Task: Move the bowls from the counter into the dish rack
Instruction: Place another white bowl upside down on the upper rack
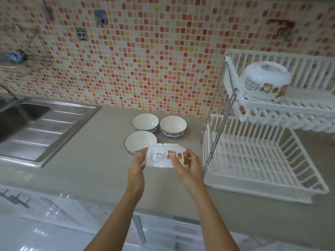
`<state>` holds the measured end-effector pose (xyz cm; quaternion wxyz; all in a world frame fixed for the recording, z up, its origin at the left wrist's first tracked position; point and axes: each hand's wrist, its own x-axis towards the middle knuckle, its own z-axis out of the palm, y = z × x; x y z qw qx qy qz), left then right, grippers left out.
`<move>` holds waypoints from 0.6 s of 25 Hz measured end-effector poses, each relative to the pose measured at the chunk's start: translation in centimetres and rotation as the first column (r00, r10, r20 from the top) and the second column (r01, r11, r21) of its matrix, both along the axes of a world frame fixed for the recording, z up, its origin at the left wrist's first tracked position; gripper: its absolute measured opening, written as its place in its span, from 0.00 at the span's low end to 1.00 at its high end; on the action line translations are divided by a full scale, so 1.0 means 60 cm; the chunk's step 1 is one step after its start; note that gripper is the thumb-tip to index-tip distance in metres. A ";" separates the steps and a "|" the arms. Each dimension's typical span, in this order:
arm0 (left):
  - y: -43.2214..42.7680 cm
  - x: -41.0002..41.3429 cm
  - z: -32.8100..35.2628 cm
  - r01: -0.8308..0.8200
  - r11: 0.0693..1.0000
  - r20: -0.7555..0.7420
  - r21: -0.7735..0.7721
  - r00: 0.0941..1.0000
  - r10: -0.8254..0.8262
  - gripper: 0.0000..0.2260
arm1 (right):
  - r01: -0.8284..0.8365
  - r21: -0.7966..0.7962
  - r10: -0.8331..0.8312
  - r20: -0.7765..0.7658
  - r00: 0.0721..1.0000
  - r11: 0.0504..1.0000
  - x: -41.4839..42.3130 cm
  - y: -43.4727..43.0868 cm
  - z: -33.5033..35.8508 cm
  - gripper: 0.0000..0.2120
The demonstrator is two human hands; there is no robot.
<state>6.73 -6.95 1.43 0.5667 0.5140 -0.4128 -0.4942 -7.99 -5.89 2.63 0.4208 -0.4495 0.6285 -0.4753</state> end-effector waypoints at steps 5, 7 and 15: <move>0.039 -0.013 0.077 -0.020 0.986 -0.017 -0.167 1.000 0.018 0.17 | -0.075 -0.323 0.058 -0.064 0.996 0.943 0.005 0.072 0.100 0.26; 0.052 -0.027 0.128 0.003 0.963 -0.084 -0.269 0.996 -0.026 0.15 | -0.130 -0.435 0.112 -0.067 0.991 0.891 -0.015 0.087 0.152 0.19; 0.060 -0.151 0.317 0.090 0.844 0.001 -0.529 0.994 -0.106 0.11 | -0.161 -0.698 0.049 -0.177 0.983 0.698 -0.167 0.119 0.289 0.21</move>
